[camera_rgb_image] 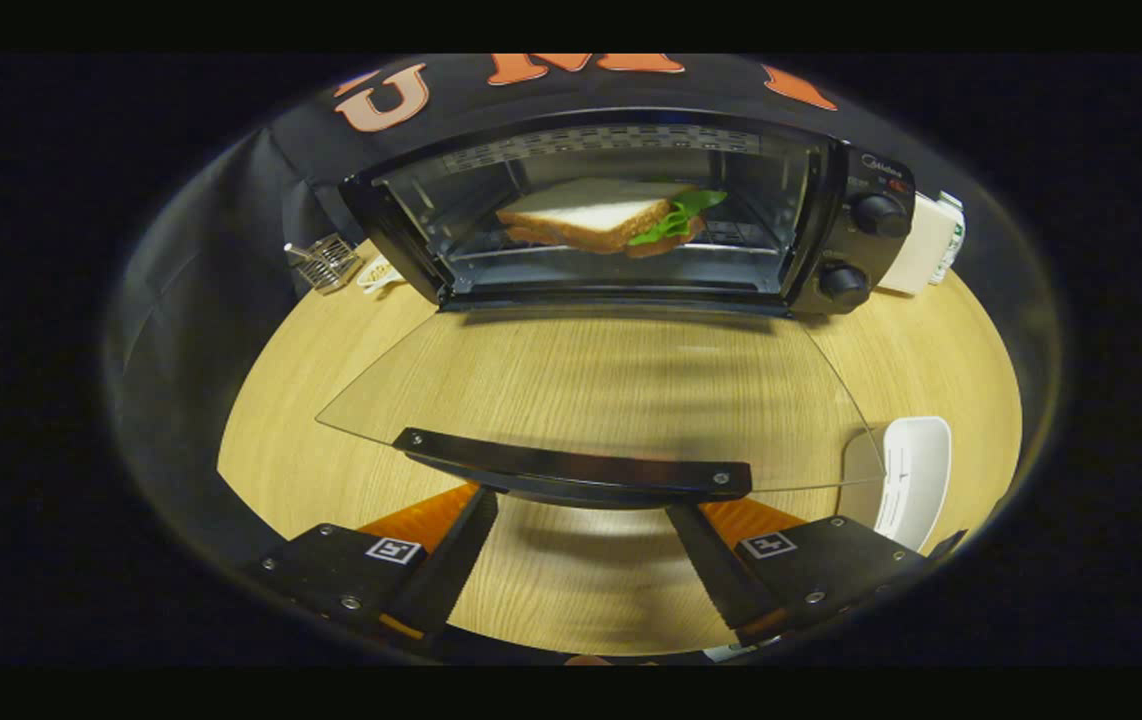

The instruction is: Open the toaster oven, put the food inside, and close the toaster oven door.

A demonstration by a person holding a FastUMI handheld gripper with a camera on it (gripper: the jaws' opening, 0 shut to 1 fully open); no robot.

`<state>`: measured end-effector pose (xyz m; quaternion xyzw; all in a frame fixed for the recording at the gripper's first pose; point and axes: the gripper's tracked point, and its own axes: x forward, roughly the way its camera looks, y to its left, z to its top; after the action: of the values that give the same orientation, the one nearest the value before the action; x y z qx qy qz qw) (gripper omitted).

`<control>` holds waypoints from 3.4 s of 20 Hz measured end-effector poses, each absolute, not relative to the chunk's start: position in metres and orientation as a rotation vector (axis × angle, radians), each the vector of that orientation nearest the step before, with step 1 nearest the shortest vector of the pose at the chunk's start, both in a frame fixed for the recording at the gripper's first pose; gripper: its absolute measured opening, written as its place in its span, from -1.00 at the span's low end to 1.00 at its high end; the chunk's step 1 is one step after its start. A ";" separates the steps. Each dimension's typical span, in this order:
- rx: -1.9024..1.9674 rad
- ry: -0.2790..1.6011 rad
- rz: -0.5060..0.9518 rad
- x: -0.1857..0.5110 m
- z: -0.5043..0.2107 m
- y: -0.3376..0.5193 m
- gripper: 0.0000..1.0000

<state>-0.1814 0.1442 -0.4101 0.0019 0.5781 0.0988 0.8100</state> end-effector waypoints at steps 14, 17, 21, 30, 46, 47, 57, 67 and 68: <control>0.045 0.974 0.121 -0.055 -0.339 0.140 1.00; 0.047 0.937 0.102 -0.039 -0.329 0.136 0.99; 0.045 0.941 0.089 -0.031 -0.322 0.135 0.98; 0.022 0.779 0.132 -0.034 -0.254 0.130 0.98; -0.024 0.163 0.142 -0.010 0.014 0.066 0.97; -0.033 0.131 0.136 -0.009 0.026 0.061 0.97; -0.103 -0.089 0.128 -0.019 0.102 0.040 0.97; -0.144 -0.127 0.114 -0.034 0.109 0.031 0.99; -0.145 -0.125 0.118 -0.034 0.108 0.032 0.99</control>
<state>-0.0339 0.0317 0.1077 -0.0726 -0.0623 0.0589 0.9937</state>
